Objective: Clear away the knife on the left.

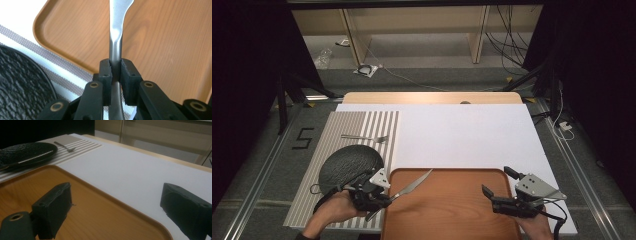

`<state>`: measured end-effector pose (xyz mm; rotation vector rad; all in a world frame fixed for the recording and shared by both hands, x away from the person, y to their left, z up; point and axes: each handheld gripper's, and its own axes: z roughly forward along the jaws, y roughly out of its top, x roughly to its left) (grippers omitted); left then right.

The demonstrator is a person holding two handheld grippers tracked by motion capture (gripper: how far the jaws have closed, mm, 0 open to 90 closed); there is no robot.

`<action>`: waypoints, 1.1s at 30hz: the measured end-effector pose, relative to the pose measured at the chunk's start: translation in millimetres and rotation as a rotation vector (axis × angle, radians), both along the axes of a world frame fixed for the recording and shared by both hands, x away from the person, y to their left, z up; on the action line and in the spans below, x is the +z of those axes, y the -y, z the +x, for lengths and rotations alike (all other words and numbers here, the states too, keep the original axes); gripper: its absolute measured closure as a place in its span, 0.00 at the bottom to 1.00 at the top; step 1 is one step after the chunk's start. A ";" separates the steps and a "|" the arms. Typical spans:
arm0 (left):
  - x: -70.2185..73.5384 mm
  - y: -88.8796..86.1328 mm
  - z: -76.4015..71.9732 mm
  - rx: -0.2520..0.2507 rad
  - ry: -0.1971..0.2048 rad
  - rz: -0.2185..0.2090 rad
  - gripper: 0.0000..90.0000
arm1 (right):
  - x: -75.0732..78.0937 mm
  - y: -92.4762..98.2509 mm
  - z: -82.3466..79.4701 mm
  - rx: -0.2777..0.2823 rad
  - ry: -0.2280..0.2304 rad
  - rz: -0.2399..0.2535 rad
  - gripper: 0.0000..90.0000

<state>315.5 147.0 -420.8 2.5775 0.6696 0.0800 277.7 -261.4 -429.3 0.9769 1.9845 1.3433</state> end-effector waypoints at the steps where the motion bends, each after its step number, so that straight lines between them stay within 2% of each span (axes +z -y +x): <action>1: 0.4 5.3 -0.3 -0.004 -0.009 -0.001 0.89 | 0.1 0.1 0.1 -0.001 0.000 0.001 0.12; 3: -0.2 10.4 -1.2 -0.013 0.006 0.012 0.89 | 0.3 0.2 -0.1 0.000 0.001 0.001 0.12; 5: -1.3 13.2 -0.5 -0.003 -0.004 -0.004 0.89 | 0.7 0.4 -0.4 0.001 0.002 -0.001 0.12; 7: -1.7 14.8 -0.7 -0.001 -0.007 -0.002 0.89 | 0.8 0.3 -0.5 0.001 0.002 0.003 0.12; 14: -4.3 34.1 -7.2 -0.022 -0.035 0.012 0.89 | 0.7 1.4 -1.0 0.003 0.005 0.004 0.13; 20: -7.0 43.9 -13.2 -0.036 -0.051 0.030 0.89 | 0.4 1.0 -1.0 0.001 0.003 0.007 0.13; 28: -8.8 53.9 -21.5 -0.076 -0.070 0.048 0.89 | 0.3 0.4 -1.2 0.003 0.002 0.001 0.13; 30: -10.5 59.7 -25.5 -0.103 -0.081 0.056 0.89 | 0.4 0.6 -1.2 0.001 0.000 0.005 0.13; 33: -13.2 64.6 -29.0 -0.118 -0.091 0.063 0.89 | 0.2 0.5 -1.2 0.003 0.002 0.001 0.13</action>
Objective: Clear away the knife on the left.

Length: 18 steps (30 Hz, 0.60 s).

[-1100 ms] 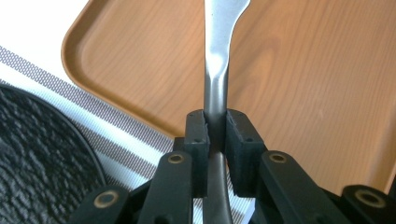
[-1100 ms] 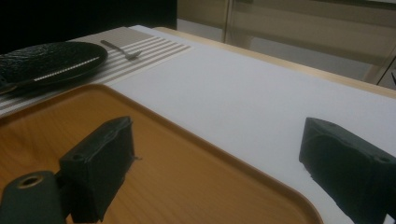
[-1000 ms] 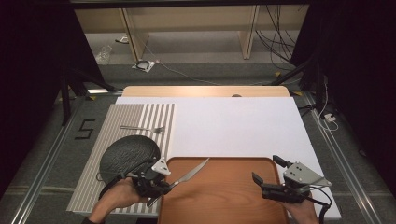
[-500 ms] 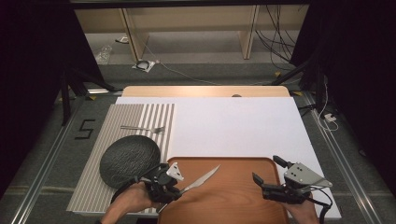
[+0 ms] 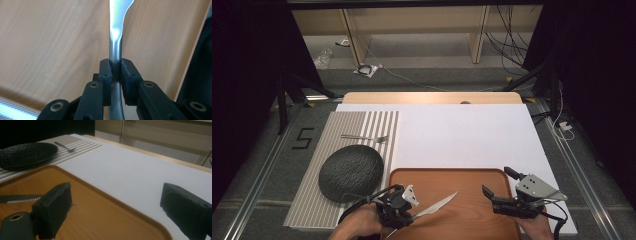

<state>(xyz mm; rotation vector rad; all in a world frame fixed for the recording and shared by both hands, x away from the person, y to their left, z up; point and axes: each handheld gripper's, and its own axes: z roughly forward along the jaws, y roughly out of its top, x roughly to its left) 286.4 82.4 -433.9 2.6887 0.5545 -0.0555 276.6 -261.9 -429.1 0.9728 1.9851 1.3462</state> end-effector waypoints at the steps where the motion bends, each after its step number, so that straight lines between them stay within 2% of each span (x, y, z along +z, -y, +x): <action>1: -1.1 1.3 -0.8 -0.003 -0.004 0.002 0.89 | -0.1 -0.2 0.0 0.001 -0.001 -0.001 0.13; 7: -8.5 8.7 -4.8 -0.030 -0.022 0.028 0.89 | -0.1 -0.2 -0.2 0.001 -0.003 -0.004 0.13; 13: -13.6 11.6 -6.5 -0.034 -0.030 0.055 0.89 | -0.5 -0.7 0.0 0.004 0.001 -0.003 0.13; 15: -16.8 13.3 -6.9 -0.048 -0.032 0.084 0.89 | -0.6 -1.1 -0.1 0.004 0.000 -0.004 0.13; 18: -18.8 13.6 -7.2 -0.038 -0.043 0.086 0.89 | -0.8 -0.8 0.1 0.005 0.000 -0.007 0.13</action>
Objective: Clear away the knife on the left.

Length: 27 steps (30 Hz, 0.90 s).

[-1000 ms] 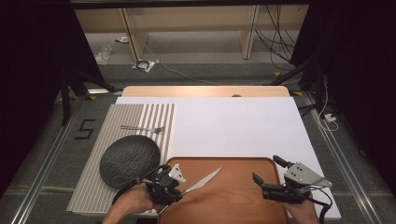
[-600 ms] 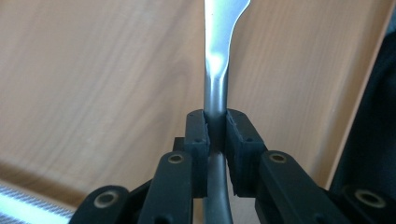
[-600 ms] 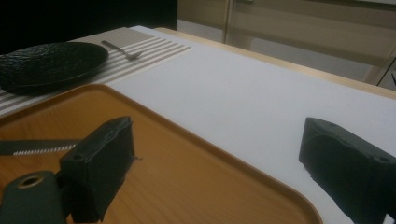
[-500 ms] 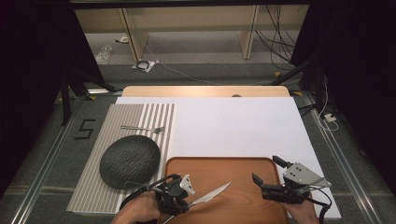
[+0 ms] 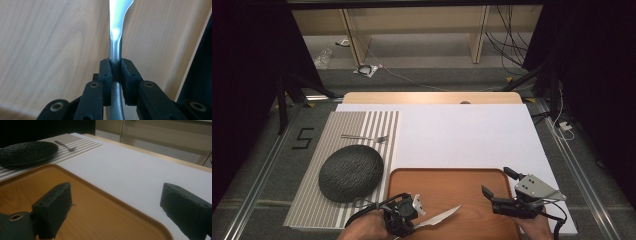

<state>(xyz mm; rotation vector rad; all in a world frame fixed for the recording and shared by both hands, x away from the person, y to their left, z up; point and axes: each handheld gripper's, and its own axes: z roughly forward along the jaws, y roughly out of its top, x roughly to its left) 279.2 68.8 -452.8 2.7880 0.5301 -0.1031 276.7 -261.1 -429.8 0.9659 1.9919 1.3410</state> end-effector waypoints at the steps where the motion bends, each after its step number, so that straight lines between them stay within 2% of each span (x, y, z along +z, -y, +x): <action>1: 0.0 -0.2 0.3 -0.007 0.000 0.011 0.89 | 0.0 -0.2 -0.1 -0.001 0.000 0.003 0.13; 9: -2.5 -0.1 -1.5 -0.014 -0.006 0.034 0.88 | 0.0 0.1 -0.4 0.001 -0.001 -0.006 0.13; 11: -4.1 0.2 -1.1 -0.011 -0.020 0.042 0.87 | 0.0 0.5 -0.3 0.000 -0.003 -0.006 0.13; 13: 0.3 0.4 -2.6 -0.005 0.002 0.015 0.86 | -0.2 0.2 -0.2 -0.001 0.000 -0.001 0.13; 14: 3.5 1.0 -3.6 0.003 0.011 -0.013 0.82 | 0.0 0.1 -0.3 -0.001 0.001 0.000 0.13; 15: 3.5 1.0 -3.6 0.003 0.011 -0.013 0.78 | 0.0 0.2 -0.4 -0.001 0.001 0.001 0.13; 16: 10.3 1.5 -4.9 0.003 0.036 -0.064 0.79 | 0.1 0.3 -0.2 -0.002 0.000 0.002 0.13; 18: 14.5 2.3 -6.5 -0.010 0.072 -0.096 0.84 | 0.4 1.0 -0.3 -0.004 -0.002 -0.002 0.13; 19: 15.5 2.7 -7.2 -0.018 0.077 -0.114 0.86 | 0.4 1.1 -0.3 -0.004 -0.001 -0.002 0.13; 20: 15.5 2.7 -7.2 -0.018 0.077 -0.114 0.89 | 0.5 1.1 -0.3 -0.005 -0.001 -0.003 0.13; 21: 15.5 5.0 -9.3 -0.034 0.100 -0.132 0.92 | 0.4 1.1 -0.3 -0.004 -0.001 -0.003 0.13; 23: 14.3 7.7 -10.7 -0.037 0.114 -0.145 0.97 | 0.1 0.7 -0.1 -0.004 0.002 0.000 0.13; 27: 10.6 11.5 -13.0 -0.060 0.130 -0.169 0.99 | 0.5 1.2 -0.5 -0.004 0.001 -0.004 0.13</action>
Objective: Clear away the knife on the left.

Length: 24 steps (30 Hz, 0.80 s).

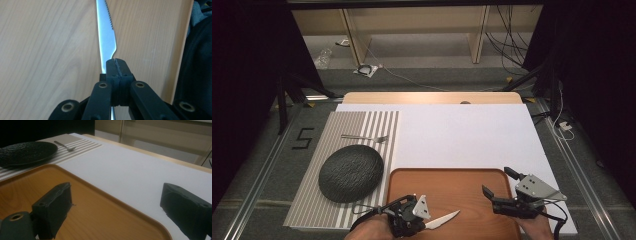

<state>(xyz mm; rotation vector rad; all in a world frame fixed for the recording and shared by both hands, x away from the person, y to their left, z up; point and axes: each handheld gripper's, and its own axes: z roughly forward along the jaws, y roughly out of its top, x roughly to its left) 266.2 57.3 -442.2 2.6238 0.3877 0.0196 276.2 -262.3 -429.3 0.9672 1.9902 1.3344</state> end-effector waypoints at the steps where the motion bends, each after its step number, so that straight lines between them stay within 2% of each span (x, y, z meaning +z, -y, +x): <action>1: -1.2 1.1 -0.9 -0.003 -0.001 -0.007 1.00 | 0.0 0.1 0.0 0.000 0.000 0.000 0.13; 3: -3.0 3.2 -2.4 -0.012 0.003 -0.016 1.00 | 0.0 0.0 0.0 0.000 0.000 -0.001 0.13; 4: -4.2 4.5 -3.2 -0.019 -0.007 -0.011 1.00 | 0.0 -0.1 0.0 0.000 0.000 0.000 0.13; 8: -8.9 10.3 -8.1 -0.046 -0.005 0.000 1.00 | -0.3 -0.5 0.1 0.000 0.003 0.002 0.13; 12: -14.6 13.3 -9.1 -0.054 0.004 0.003 1.00 | 0.1 -0.4 -0.2 0.001 0.000 -0.001 0.13; 16: -17.5 15.0 -8.3 -0.043 0.022 -0.014 1.00 | 0.0 -0.6 -0.2 0.002 -0.001 0.001 0.13; 24: -22.1 14.0 -3.0 -0.020 0.015 -0.014 1.00 | -0.4 -0.9 0.0 0.003 0.003 0.003 0.13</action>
